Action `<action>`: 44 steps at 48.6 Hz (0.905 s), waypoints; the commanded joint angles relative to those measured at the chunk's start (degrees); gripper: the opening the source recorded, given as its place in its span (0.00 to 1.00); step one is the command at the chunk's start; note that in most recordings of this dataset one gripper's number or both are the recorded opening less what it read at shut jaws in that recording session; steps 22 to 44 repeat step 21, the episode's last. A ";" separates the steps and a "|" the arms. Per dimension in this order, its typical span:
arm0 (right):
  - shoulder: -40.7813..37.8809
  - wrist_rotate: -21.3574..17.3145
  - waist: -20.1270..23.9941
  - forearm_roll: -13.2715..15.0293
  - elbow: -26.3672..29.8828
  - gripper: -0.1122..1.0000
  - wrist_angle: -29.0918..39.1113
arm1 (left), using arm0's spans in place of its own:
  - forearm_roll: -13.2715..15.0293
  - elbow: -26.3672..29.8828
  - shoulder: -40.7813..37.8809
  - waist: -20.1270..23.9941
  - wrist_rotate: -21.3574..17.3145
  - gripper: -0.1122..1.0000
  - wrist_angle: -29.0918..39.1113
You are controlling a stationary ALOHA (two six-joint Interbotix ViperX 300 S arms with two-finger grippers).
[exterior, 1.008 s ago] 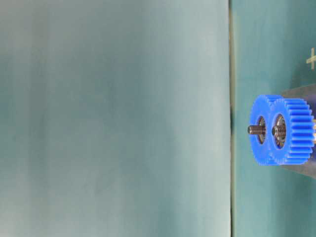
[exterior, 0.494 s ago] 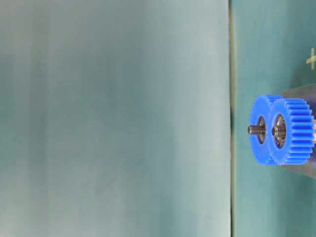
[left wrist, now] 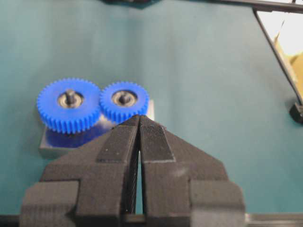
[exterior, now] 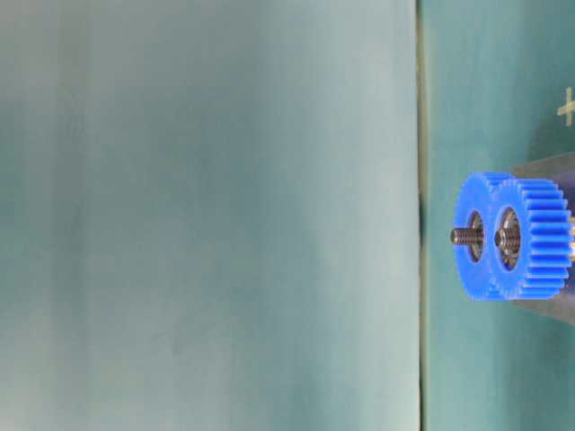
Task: Fit the small gear onto the shaft.
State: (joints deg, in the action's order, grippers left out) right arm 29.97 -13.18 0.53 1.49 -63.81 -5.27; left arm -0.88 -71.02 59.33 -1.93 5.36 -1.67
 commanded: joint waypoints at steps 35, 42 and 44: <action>0.44 0.44 0.18 0.00 0.26 0.09 -0.35 | -0.18 0.53 -0.44 0.09 -0.09 0.10 -0.26; 0.44 0.44 0.18 0.00 0.26 0.09 -0.35 | -0.18 0.53 -0.44 0.09 -0.09 0.10 -0.26; 0.44 0.44 0.18 0.00 0.26 0.09 -0.35 | -0.18 0.53 -0.44 0.09 -0.09 0.10 -0.26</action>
